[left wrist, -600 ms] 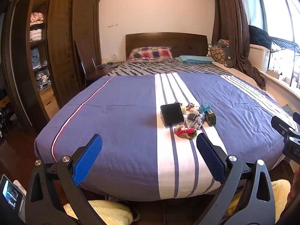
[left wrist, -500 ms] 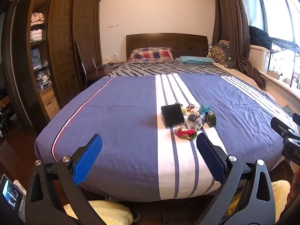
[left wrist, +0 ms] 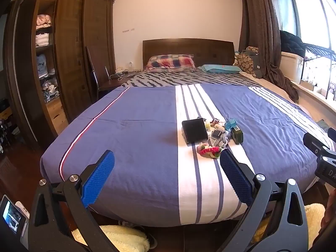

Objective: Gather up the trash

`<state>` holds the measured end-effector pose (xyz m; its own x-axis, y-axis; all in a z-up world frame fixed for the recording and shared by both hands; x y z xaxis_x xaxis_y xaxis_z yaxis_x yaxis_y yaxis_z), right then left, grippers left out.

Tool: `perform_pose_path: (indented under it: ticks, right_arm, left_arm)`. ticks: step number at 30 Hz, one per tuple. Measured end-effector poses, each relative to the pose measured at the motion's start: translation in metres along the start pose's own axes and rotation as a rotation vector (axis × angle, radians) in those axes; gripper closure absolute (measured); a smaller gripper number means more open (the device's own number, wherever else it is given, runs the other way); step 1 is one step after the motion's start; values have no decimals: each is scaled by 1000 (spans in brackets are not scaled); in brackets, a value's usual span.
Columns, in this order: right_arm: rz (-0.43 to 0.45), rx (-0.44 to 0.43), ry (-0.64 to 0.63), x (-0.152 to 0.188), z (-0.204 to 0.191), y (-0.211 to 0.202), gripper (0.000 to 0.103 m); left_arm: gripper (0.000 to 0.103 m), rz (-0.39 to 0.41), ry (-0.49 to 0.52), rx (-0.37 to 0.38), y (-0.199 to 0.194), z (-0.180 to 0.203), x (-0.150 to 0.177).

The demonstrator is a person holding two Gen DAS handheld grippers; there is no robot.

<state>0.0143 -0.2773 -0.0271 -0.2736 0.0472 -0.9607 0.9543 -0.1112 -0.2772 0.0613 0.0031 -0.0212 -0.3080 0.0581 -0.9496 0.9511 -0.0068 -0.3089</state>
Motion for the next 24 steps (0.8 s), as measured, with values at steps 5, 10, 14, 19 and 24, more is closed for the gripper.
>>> perform_pose_path:
  ticks: [5,10,14,19,24]
  right_arm:
    - [1,1,1,0,0,0,3]
    - [0,1,0,0,0,0,3]
    - [2,0,1,0,1,0,3]
    - [2,-1,0,-1,-1,-2,3]
    - [2,-1,1,-1,-1,-1,3]
  left_arm:
    - [8,4,-4,-3,-1,-2,0]
    - [8,5,-3,-4,-1,-3,-1]
    - [8,8,-1,-8,-2,-4,-2]
    - [8,10,3,-11,-2,-3,-1]
    - [8,11,4,-12,-2,-3,-1]
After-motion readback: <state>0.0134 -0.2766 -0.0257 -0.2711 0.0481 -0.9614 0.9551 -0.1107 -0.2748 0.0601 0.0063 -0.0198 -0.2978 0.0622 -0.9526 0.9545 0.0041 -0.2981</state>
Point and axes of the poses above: each gripper's, at about its wrist camera, not at the fingertips, and y roughly the way its jaws point, z to its right, x to its underside, the point moved 7 cm from there along y, roughly the way its jaws point, and after that the axes turned 10 degrees about z, right-handed, at the moved point
